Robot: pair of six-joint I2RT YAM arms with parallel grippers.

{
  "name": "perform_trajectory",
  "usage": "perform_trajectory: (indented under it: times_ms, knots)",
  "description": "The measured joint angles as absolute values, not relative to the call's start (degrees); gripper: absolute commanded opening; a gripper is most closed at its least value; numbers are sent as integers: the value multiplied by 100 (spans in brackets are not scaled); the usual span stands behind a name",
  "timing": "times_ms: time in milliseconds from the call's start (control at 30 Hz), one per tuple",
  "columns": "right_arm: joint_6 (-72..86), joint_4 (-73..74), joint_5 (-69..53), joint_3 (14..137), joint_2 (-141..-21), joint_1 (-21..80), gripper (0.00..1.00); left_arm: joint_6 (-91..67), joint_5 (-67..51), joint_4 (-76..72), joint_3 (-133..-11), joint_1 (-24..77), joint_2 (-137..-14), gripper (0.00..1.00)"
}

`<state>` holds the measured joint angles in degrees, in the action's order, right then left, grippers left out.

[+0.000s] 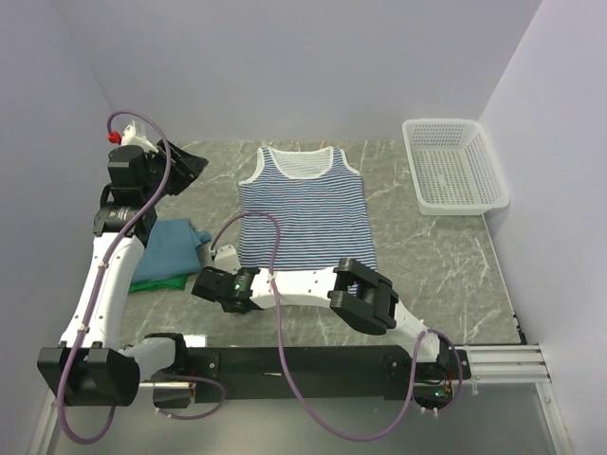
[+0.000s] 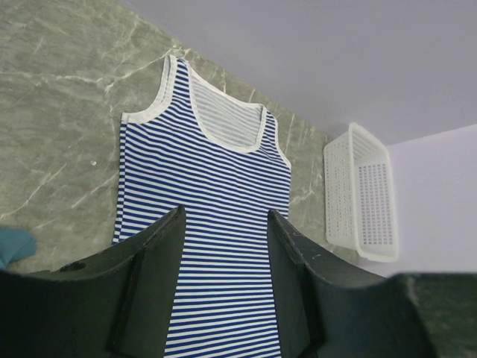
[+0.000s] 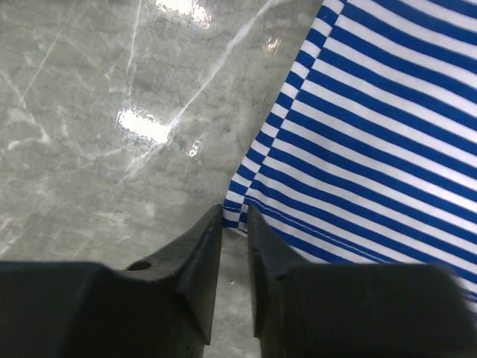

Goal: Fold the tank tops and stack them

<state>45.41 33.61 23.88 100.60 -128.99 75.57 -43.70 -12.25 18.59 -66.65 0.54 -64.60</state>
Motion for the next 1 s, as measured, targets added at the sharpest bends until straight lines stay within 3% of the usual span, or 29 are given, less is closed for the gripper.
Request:
perform_trajectory:
  times_ms: [100,133,267,633,1000]
  knots:
    - [4491,3358,2453,10062,-12914,7557,2,-4370,-1221,1772,-6584,49,-6525,53]
    - [4475,3358,2462,10060,-12914,7557,0,-4372,-1219,1754,-6563,45,-6558,53]
    - [4442,3048,2447,9625,-12685,7557,0,-4397,-1208,1568,-6396,45,-6816,51]
    - [4630,2344,1957,6163,-9920,7555,0,-4683,-987,1004,-5839,255,-8735,49]
    - [4812,1837,1466,5885,-9603,7555,0,-4692,-336,1081,-6617,838,-10213,51]
